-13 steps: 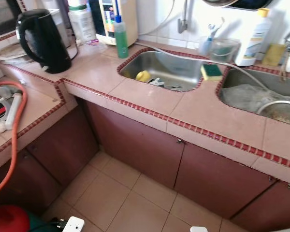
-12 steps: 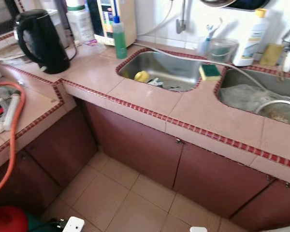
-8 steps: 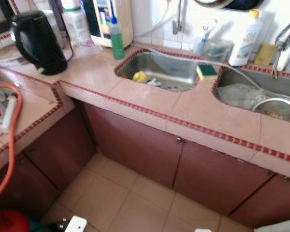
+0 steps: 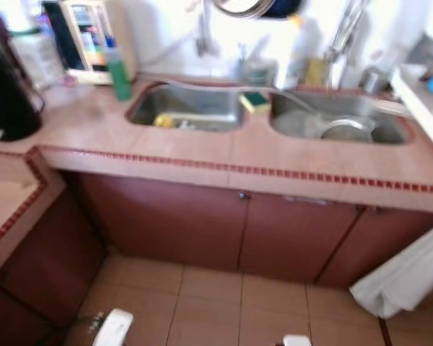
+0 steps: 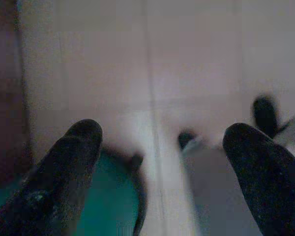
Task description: Kitchen organization
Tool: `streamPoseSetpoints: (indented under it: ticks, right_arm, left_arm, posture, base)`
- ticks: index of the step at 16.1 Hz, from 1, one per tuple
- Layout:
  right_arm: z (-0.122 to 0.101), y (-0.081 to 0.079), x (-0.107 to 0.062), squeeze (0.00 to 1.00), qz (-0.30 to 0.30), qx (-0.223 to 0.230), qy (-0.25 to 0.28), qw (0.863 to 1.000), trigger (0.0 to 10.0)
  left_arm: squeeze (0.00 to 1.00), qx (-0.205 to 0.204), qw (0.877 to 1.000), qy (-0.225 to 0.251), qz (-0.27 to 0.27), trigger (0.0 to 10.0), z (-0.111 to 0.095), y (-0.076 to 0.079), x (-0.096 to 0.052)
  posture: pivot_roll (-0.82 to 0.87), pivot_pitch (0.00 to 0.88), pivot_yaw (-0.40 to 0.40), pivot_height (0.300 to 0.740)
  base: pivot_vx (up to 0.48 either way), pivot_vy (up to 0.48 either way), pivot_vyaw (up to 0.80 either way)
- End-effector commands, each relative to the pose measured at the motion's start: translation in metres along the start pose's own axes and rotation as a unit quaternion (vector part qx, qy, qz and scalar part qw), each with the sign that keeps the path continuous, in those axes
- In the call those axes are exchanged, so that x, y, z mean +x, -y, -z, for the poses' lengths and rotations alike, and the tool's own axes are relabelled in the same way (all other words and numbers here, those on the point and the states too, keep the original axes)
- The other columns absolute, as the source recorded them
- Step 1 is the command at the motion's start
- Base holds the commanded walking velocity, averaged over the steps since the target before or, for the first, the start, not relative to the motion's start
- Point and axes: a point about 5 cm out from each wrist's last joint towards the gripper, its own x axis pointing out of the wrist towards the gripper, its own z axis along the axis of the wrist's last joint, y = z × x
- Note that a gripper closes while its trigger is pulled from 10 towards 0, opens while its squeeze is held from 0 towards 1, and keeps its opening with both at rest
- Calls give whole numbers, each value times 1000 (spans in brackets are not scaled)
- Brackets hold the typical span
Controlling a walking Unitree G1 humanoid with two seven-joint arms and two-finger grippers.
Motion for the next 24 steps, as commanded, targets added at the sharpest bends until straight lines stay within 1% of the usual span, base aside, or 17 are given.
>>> streamPoseSetpoints:
  ticks: [1,4,9,12,17,24]
  right_arm:
    - [15,2,-4,0,5,0,-28,1000,10000]
    - [15,3,-4,0,5,0,-28,1000,10000]
    - [17,3,-4,0,7,-2,-30,1000,10000]
    - [17,5,-5,0,8,2,-29,1000,10000]
    - [16,6,-5,0,9,-1,-27,1000,10000]
    - [17,7,-5,0,9,-5,-31,999,10000]
  left_arm:
    - [0,3,1000,-2,8,10000,0,2,0]
    - [0,12,1000,-3,14,10000,0,3,0]
    - [0,13,1000,-2,19,10000,-1,4,1]
    - [0,12,1000,-2,19,10000,-1,4,1]
    - [0,8,1000,-2,19,10000,0,5,1]
    - [0,8,1000,-3,22,10000,1,6,0]
  posture:
    - [-147,12,73,740]
    - [-148,4,73,740]
    - [-151,0,72,740]
    - [-150,2,70,740]
    - [-149,2,65,740]
    - [-145,0,60,740]
  base:
    - [0,0,0]
    - [0,0,0]
    - [0,-458,0]
    - [0,-480,-738]
    - [0,-418,0]
    - [0,0,0]
